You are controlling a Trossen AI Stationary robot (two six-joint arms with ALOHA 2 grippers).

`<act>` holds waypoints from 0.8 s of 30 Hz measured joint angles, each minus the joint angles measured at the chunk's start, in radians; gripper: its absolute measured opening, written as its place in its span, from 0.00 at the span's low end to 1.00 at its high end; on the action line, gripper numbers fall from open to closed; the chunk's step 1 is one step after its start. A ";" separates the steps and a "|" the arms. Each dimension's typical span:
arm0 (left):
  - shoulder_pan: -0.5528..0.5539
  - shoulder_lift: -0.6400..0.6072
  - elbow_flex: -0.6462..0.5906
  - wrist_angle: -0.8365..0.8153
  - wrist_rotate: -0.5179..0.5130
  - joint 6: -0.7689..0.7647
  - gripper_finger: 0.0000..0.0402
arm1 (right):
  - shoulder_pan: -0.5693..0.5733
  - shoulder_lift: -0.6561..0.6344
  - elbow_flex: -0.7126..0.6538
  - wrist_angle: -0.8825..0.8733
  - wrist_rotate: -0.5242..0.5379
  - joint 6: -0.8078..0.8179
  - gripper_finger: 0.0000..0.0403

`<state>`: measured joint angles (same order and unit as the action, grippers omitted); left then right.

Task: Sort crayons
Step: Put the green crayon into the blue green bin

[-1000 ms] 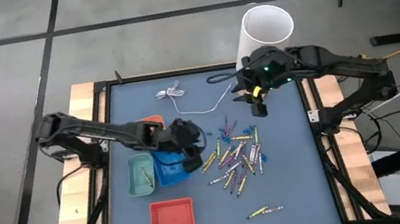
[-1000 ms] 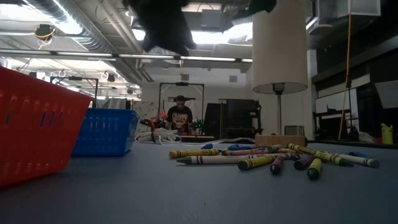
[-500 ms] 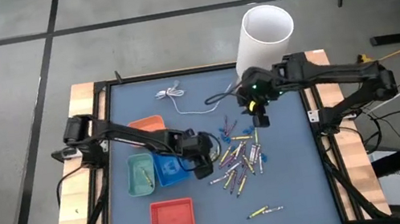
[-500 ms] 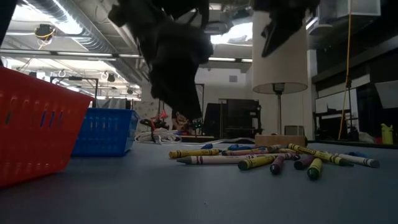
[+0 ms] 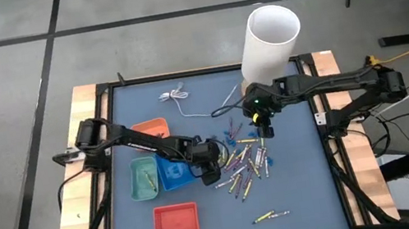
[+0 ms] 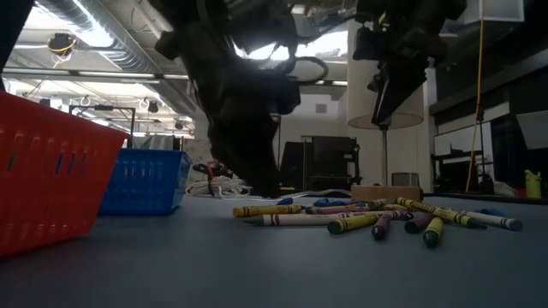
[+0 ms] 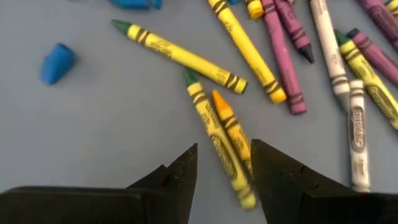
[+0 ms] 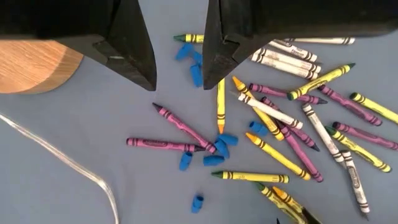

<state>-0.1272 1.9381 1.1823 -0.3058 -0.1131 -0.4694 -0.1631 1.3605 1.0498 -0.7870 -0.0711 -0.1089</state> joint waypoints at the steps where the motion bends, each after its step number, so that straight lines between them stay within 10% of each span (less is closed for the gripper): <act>1: 0.000 0.003 0.000 -0.009 -0.001 0.000 0.33 | 0.000 0.000 -0.002 0.001 0.000 0.000 0.32; 24: 0.001 0.029 0.000 -0.038 -0.061 0.001 0.33 | 0.000 0.000 -0.006 0.038 0.000 0.000 0.32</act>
<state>-0.1265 1.9671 1.1824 -0.3439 -0.1741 -0.4686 -0.1631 1.3605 1.0435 -0.7494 -0.0715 -0.1089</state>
